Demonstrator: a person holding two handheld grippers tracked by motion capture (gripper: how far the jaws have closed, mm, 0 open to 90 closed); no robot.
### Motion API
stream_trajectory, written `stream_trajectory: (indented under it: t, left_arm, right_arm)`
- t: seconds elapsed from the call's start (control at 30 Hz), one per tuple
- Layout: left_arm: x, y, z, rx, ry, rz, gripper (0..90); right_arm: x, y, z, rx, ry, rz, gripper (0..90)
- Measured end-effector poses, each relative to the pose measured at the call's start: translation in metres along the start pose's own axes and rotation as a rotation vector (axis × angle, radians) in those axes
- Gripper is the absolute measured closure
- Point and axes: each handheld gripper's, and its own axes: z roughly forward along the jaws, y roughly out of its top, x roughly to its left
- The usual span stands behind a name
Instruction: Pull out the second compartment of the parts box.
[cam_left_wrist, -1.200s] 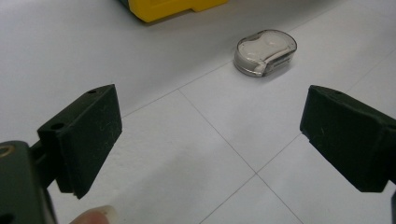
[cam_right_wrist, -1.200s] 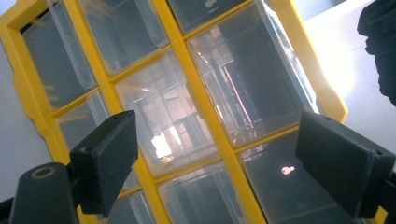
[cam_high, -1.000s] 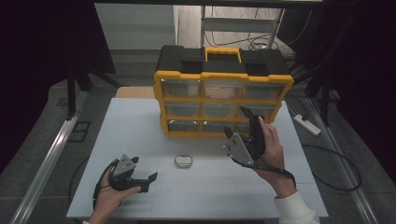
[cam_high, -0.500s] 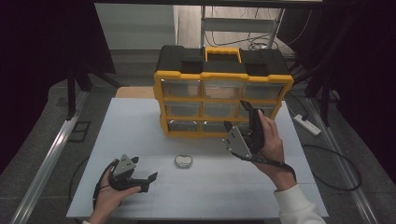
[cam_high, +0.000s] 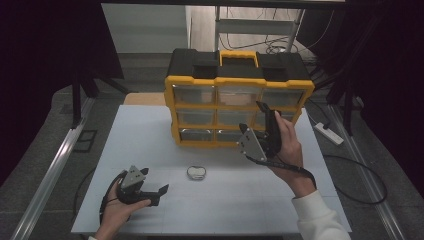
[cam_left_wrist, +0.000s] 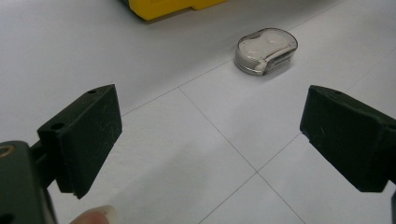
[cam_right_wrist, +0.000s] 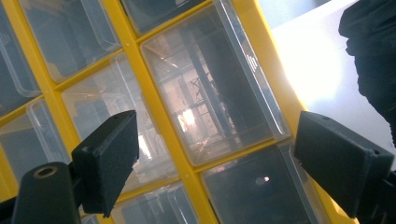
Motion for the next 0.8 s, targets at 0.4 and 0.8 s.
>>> stream_trajectory:
  t: [0.4,0.8]
  left_arm:
    - [0.000,0.000,0.000,0.000,-0.001,0.001,6.4]
    - [0.000,0.000,0.000,0.000,-0.001,0.002,6.4]
  right_arm:
    - [-0.002,0.002,0.010,0.007,-0.010,-0.020,14.6]
    - [-0.008,0.004,0.022,0.010,-0.012,-0.030,15.4]
